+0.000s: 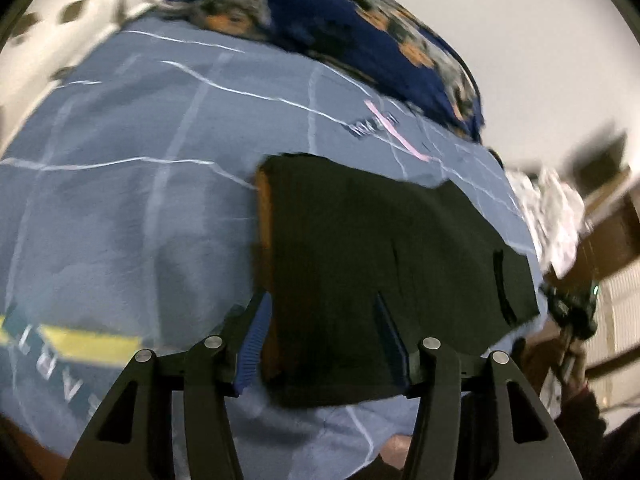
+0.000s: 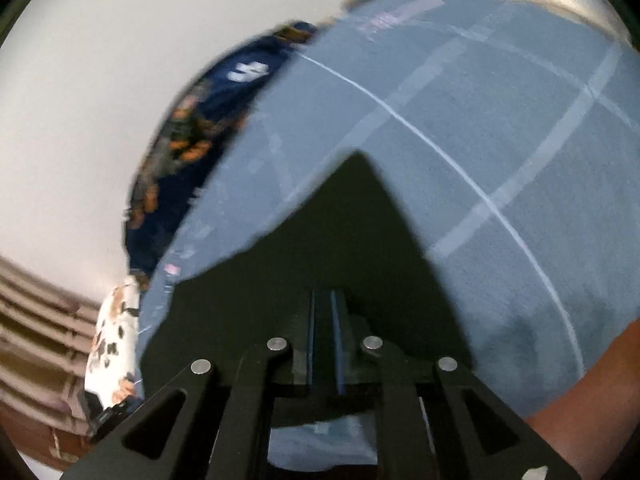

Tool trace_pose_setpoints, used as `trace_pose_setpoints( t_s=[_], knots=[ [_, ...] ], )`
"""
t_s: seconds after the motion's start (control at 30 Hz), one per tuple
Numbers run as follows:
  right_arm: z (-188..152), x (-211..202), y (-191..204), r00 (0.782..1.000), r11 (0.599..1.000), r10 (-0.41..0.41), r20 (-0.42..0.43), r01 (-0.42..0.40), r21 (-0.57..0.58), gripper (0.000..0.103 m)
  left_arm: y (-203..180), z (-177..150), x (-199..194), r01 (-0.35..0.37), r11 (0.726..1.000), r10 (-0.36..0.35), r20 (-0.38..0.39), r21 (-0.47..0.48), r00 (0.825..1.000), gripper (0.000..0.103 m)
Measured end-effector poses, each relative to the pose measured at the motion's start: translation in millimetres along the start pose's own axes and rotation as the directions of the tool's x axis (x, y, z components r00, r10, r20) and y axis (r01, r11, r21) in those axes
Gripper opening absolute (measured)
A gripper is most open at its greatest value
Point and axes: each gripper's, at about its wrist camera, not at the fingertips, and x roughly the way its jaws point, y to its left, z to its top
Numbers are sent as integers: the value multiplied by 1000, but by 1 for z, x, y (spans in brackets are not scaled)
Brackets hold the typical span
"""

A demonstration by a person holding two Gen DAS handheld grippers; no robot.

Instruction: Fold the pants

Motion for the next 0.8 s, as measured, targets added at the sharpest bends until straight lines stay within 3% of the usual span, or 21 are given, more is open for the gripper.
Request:
trace_pose_setpoints(
  t_s=[0.07,0.17,0.23,0.33,0.47,0.5,0.53,0.6,0.7,0.8],
  knots=[
    [-5,3,29,999,997,29,-16,-30,-71,11,3,8,16,-37,999,37,-40,18,998,54],
    [-19,13,58,995,991,75,-59,-81,-108,18,13,16,32,49,999,-50,-90,-14,995,54],
    [-30,26,74,989,987,110,-98,-120,-105,27,12,23,35,74,997,-72,-90,17,993,54],
    [-44,48,92,973,981,167,-157,-180,-72,30,6,36,45,105,991,-92,-135,86,987,54],
    [-67,81,115,946,974,198,-255,-219,-57,35,12,52,53,158,987,-152,-131,37,980,54],
    [-73,86,120,942,973,201,-270,-224,-58,36,10,52,54,144,989,-138,-118,43,983,45],
    [-78,91,125,936,972,202,-287,-229,-61,38,4,52,54,87,993,-78,-105,79,991,31],
    [-85,102,134,925,968,209,-317,-242,-67,39,-2,51,50,59,996,-53,-79,72,995,24],
    [-90,114,148,903,955,239,-356,-284,-79,39,-18,53,25,115,993,-114,-26,14,993,14],
    [-89,125,160,871,933,313,-380,-357,-51,42,-64,56,-1,208,977,-208,-8,38,978,13]
  ],
)
